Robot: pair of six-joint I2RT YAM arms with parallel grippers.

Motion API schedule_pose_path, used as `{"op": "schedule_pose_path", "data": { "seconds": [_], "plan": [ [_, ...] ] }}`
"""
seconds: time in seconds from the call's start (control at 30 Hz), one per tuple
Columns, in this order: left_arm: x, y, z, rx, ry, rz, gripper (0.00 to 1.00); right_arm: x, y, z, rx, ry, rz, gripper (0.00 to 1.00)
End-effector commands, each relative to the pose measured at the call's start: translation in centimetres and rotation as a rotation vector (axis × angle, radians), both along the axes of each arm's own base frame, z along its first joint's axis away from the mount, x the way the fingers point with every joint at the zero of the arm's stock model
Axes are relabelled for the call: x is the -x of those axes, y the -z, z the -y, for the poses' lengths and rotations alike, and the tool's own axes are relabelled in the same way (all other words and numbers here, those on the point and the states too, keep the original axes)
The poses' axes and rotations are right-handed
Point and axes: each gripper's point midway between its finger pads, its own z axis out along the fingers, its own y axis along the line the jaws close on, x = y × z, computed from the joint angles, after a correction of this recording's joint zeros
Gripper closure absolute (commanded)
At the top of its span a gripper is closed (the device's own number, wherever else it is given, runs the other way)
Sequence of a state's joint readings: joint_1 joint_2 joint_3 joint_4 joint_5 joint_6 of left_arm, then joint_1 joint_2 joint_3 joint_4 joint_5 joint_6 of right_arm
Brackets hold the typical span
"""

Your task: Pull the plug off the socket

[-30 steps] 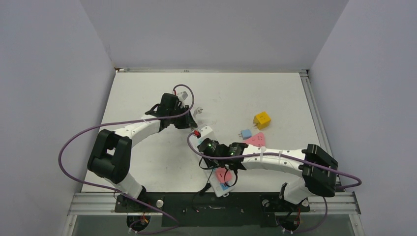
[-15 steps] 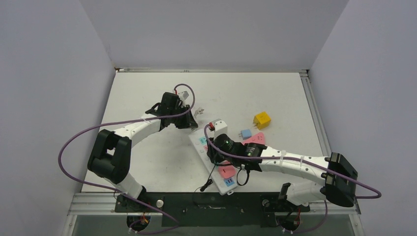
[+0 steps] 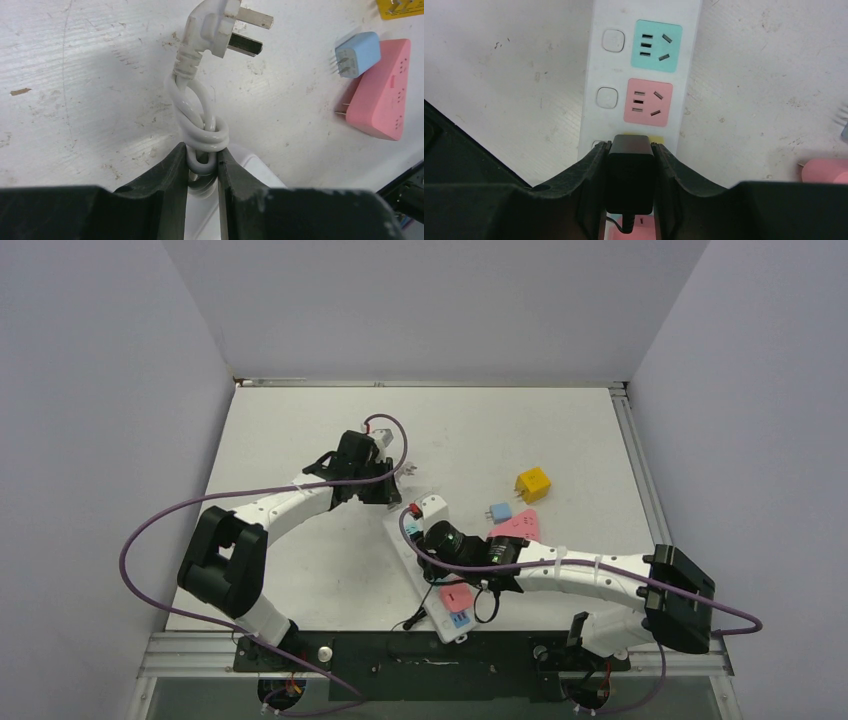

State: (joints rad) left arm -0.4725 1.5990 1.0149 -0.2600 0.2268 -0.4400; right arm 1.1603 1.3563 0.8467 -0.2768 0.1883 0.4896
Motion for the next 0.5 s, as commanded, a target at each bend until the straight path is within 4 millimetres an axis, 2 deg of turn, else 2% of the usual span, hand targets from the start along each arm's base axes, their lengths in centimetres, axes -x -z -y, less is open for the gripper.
{"op": "schedule_pose_path", "data": {
  "seconds": [0.0,0.23,0.33,0.47],
  "plan": [
    [-2.8,-3.9,-0.8,-0.084,-0.019,0.182,1.00,-0.7,-4.8,-3.1,-0.099,-0.041,0.133,0.95],
    [-2.8,-4.3,-0.9,-0.098,-0.015,0.196,1.00,-0.8,-5.5,-3.1,-0.104,-0.025,0.155,0.95],
    [-2.7,-4.2,-0.8,-0.095,-0.013,0.194,1.00,-1.5,-6.3,-2.0,-0.107,0.049,0.171,0.95],
    [-2.7,-4.0,-0.6,-0.084,-0.008,0.180,1.00,-3.0,-9.0,0.5,-0.147,0.150,0.213,0.95]
  ]
}}
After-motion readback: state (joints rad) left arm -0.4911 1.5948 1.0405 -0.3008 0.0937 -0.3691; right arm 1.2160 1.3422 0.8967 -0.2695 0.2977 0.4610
